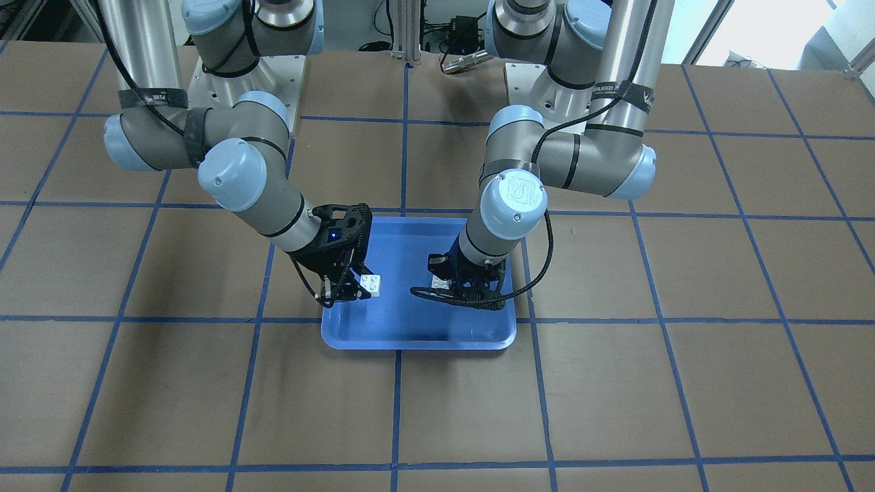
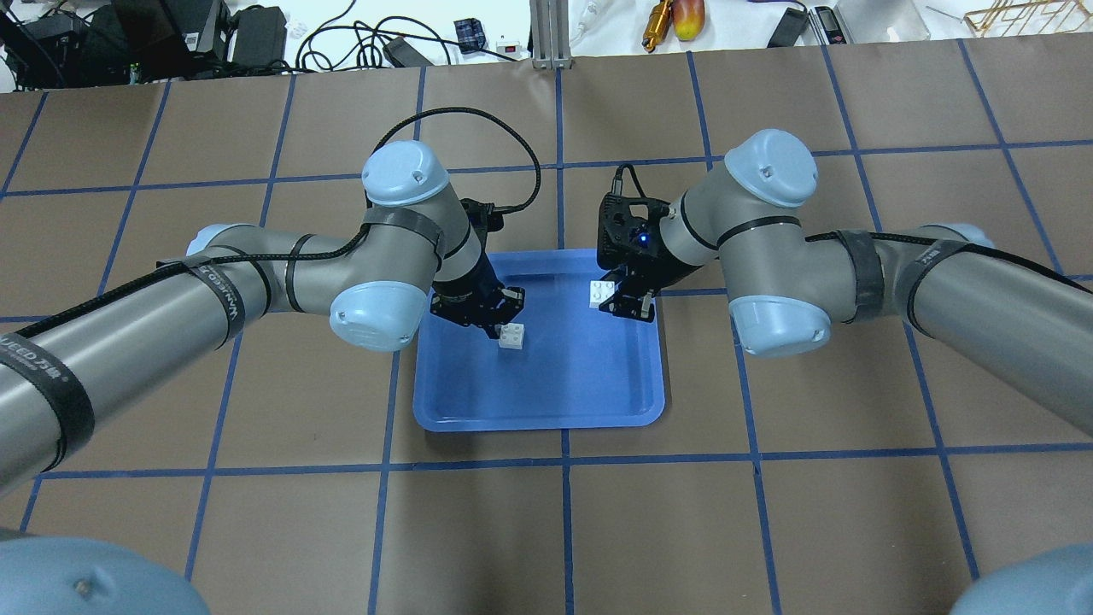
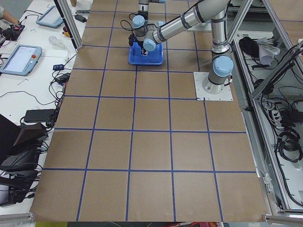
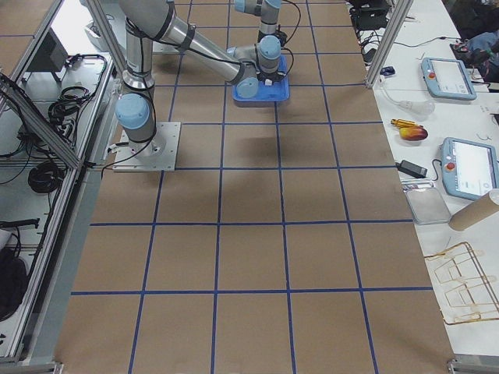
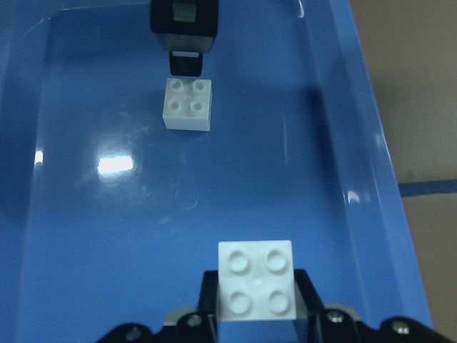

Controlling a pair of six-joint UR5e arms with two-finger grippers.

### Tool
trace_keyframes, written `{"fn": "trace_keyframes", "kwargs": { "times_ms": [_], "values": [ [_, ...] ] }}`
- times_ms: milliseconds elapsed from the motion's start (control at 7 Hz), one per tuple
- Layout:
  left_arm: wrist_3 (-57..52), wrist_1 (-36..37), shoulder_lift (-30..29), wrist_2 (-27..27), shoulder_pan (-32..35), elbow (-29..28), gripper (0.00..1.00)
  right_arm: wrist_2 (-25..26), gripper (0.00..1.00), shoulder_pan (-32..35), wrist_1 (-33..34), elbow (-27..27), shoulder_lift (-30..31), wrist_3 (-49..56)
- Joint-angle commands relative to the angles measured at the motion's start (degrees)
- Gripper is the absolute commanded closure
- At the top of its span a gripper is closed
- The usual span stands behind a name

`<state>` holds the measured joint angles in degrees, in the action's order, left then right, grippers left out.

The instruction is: Assemble white blocks and place on blue tray

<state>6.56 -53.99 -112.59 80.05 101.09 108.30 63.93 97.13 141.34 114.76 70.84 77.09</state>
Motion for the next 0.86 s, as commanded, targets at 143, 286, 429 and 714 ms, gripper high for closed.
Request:
{"fn": "trace_keyframes", "kwargs": {
  "times_ms": [143,286,429,714],
  "values": [
    [-2.60,-0.15,-0.09,-0.16,-0.54,0.07,1.00,-0.03,1.00,2.62,3.15,0.12,-2.46,-0.45],
    [-2.34,-0.33,-0.09,-0.16,-0.54,0.51,1.00,-0.12,1.00,2.80,3.07,0.12,-2.90,-0.54],
    [-2.25,-0.42,-0.17,-0.25,-0.54,0.51,1.00,-0.21,1.00,3.49,3.41,0.03,-4.47,-0.63],
    [-1.46,-0.33,-0.70,-0.51,-0.10,0.34,1.00,-1.95,1.00,4.38,4.56,-0.15,-5.71,-1.58]
  ]
}}
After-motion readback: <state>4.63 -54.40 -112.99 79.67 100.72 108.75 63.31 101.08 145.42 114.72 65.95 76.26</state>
